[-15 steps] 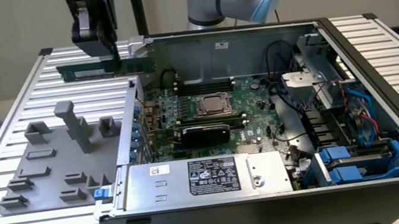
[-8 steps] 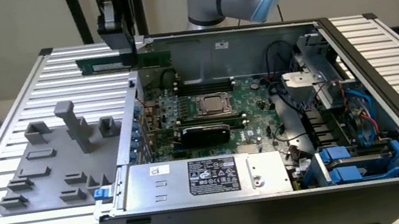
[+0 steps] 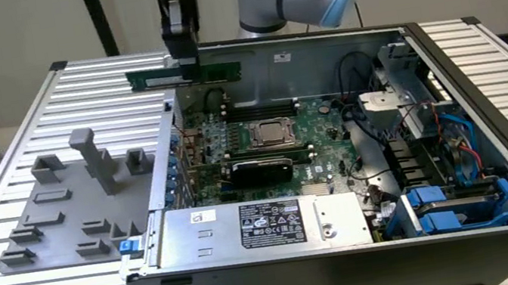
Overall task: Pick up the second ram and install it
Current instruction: 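Insert the second ram into the second slot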
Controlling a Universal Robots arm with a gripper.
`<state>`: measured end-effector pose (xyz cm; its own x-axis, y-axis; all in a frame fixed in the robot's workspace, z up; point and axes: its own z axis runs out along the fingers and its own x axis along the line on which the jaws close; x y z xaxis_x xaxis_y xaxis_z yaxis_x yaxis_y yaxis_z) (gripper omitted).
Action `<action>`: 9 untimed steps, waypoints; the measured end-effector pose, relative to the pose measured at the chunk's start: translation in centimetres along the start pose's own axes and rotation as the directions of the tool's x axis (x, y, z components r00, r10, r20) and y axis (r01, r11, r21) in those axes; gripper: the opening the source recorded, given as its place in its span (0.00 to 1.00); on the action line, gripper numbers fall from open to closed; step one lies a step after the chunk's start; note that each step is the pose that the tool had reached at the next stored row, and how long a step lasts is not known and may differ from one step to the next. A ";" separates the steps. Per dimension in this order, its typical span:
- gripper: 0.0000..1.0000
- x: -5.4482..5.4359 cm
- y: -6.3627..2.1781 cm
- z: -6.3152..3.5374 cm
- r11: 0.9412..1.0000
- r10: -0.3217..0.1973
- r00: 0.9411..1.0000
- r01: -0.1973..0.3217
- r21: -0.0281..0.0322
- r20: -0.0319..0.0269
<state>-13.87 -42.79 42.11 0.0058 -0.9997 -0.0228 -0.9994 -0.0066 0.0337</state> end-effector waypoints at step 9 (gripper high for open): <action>0.00 -1.7 -3.83 1.53 1.000 0.000 1.000 0.000 0.000 -0.002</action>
<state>-10.10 -41.00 40.50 0.0060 -0.9998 -0.0209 -0.9994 -0.0067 0.0336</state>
